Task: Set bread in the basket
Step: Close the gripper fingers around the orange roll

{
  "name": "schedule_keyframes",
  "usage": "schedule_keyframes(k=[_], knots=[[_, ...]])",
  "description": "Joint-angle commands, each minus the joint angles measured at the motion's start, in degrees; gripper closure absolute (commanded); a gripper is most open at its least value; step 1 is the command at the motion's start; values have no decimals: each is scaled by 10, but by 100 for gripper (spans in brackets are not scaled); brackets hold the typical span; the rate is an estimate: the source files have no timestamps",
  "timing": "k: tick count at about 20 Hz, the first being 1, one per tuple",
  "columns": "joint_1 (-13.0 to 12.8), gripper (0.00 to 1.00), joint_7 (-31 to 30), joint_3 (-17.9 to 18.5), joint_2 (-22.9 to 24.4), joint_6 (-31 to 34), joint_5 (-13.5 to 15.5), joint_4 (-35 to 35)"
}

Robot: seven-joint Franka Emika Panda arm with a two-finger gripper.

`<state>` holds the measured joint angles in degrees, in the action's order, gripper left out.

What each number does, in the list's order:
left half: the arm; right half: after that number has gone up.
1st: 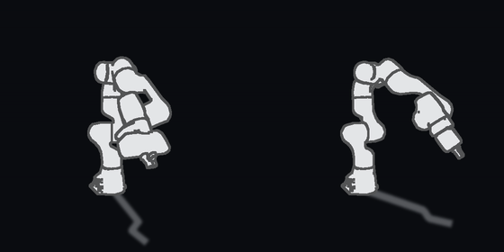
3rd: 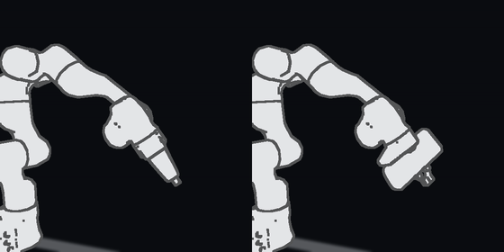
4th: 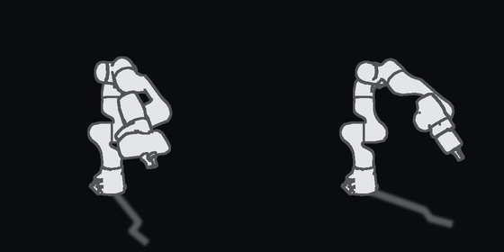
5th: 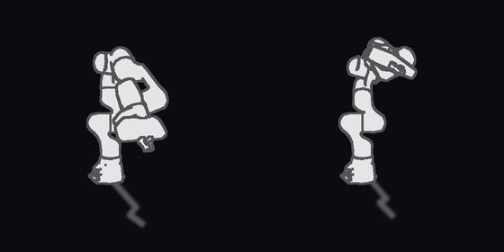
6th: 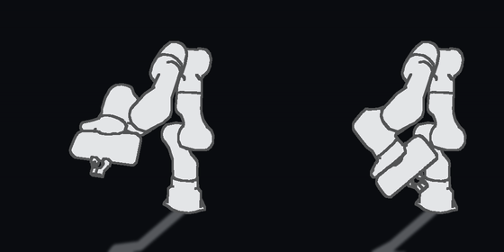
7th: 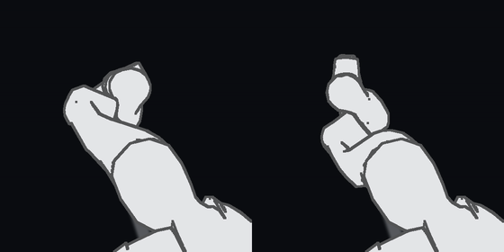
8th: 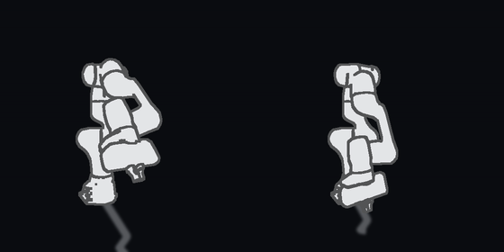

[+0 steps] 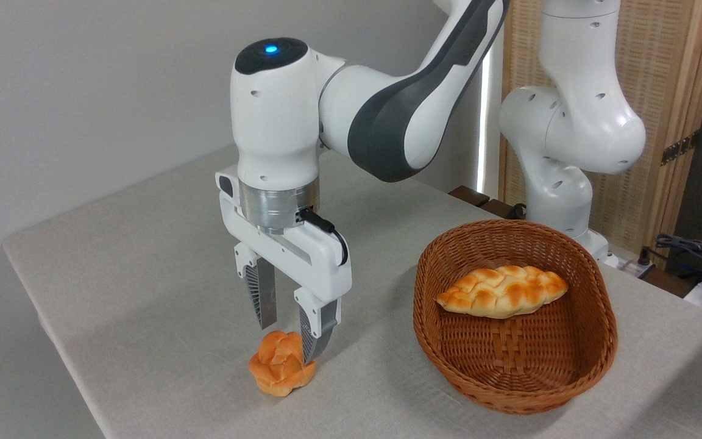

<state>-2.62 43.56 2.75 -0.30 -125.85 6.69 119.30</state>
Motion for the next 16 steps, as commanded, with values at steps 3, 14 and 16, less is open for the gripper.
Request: schedule_keyframes(k=[3,14,16], knots=[[-2,0,6,2,-23,-53,10,2],[2,100,29,2,-34,-52,3,-1],[2,100,32,2,-30,-37,3,-5]])
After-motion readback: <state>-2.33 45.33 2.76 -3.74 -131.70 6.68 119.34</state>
